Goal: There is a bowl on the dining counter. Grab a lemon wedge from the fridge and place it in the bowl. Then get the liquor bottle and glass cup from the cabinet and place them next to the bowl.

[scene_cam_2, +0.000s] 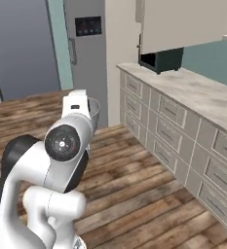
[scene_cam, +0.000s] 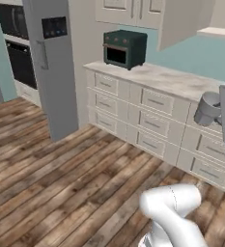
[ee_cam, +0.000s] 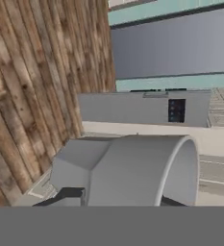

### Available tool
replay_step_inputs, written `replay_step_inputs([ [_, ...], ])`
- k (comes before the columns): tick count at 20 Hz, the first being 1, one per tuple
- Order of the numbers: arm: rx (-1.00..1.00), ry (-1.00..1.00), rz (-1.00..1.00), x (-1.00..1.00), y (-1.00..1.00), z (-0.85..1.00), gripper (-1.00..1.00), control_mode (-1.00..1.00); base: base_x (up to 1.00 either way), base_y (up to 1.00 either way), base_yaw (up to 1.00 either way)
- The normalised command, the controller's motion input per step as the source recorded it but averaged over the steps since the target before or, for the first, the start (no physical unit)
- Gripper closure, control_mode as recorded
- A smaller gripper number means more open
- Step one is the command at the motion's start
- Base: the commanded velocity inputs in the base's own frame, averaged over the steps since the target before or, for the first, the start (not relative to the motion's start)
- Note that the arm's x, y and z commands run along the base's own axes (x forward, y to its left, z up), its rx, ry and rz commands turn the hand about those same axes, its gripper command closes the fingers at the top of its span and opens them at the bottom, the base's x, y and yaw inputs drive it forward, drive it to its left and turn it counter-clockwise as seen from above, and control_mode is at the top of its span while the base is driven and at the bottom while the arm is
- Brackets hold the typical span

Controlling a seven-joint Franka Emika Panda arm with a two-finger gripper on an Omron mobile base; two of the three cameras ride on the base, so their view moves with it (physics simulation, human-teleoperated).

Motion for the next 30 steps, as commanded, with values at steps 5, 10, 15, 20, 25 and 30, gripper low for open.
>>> replay_step_inputs([
  [5,0.00,0.00,0.00,0.00,0.00,0.00,1.00,1.00,-0.64,0.78,0.45],
  [10,0.00,0.00,0.00,0.00,0.00,0.00,1.00,1.00,-0.70,0.78,0.43],
  [15,0.00,0.00,0.00,0.00,0.00,0.00,1.00,1.00,-0.78,0.71,0.41],
  [20,0.00,0.00,0.00,0.00,0.00,0.00,1.00,1.00,-0.16,0.51,0.50],
  [25,0.00,0.00,0.00,0.00,0.00,0.00,1.00,1.00,0.18,0.16,0.54],
  [30,0.00,0.00,0.00,0.00,0.00,0.00,1.00,1.00,0.52,-0.02,0.25],
])
